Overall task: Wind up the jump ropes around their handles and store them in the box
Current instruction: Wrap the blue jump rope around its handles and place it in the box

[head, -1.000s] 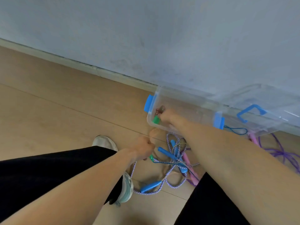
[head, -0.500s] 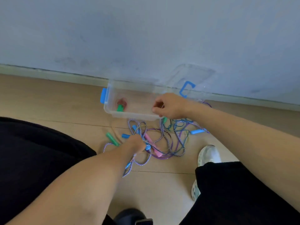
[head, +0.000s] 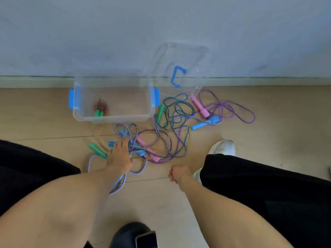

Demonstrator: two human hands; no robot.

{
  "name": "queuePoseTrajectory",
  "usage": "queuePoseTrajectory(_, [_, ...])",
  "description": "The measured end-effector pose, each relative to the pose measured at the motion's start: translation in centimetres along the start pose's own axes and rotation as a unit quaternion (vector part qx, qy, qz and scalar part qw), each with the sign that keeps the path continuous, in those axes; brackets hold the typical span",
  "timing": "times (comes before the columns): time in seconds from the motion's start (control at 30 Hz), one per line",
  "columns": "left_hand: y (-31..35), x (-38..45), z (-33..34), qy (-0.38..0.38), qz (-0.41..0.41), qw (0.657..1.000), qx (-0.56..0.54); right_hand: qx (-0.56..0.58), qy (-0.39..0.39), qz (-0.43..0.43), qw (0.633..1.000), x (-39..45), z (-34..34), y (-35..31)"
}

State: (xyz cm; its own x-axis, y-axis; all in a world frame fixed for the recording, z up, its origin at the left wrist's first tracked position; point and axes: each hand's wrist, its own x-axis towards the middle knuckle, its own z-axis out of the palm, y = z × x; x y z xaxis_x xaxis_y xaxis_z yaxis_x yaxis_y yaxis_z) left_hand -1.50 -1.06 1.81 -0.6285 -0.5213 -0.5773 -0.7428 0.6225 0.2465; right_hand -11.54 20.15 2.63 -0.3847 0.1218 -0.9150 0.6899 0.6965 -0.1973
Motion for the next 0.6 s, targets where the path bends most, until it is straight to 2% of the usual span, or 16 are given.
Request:
queuePoseTrajectory(0.1, [0.1, 1.4, 0.1, -0.033, -0.020, 0.999, 0.021, -0.008, -0.027, 0.010, 1.000, 0.4, 0.8, -0.3])
queuePoseTrajectory(0.27, [0.1, 3.1, 0.1, -0.050, -0.027, 0.996, 0.075, 0.042, -0.016, -0.046, 0.998, 1.4, 2.1, -4.6])
queuePoseTrajectory(0.37, [0.6, 3.8, -1.0, -0.052, -0.027, 0.998, 0.008, 0.085, 0.012, -0.070, 0.994, 2.6, 3.0, -6.9])
queuePoseTrajectory(0.43, [1.1, 4.4, -2.7, -0.070, -0.080, 0.988, -0.110, 0.088, -0.005, -0.069, 0.994, 2.2, 3.4, -7.9])
queuePoseTrajectory(0.47, [1.4, 4.6, -3.7, -0.079, -0.119, 0.968, -0.205, 0.086, -0.026, -0.061, 0.994, 2.1, 3.8, -8.1])
queuePoseTrajectory(0.53, [2.1, 4.6, -6.3, -0.073, -0.205, 0.871, -0.440, 0.089, -0.023, -0.065, 0.994, 1.1, 4.2, -8.2])
queuePoseTrajectory(0.57, [2.1, 4.5, -7.8, -0.051, -0.213, 0.841, -0.495, 0.059, -0.005, -0.080, 0.995, 1.5, 4.5, -7.9])
queuePoseTrajectory(0.6, [1.9, 4.4, -9.2, -0.035, -0.199, 0.835, -0.512, 0.033, 0.013, -0.083, 0.996, 1.7, 4.9, -7.6])
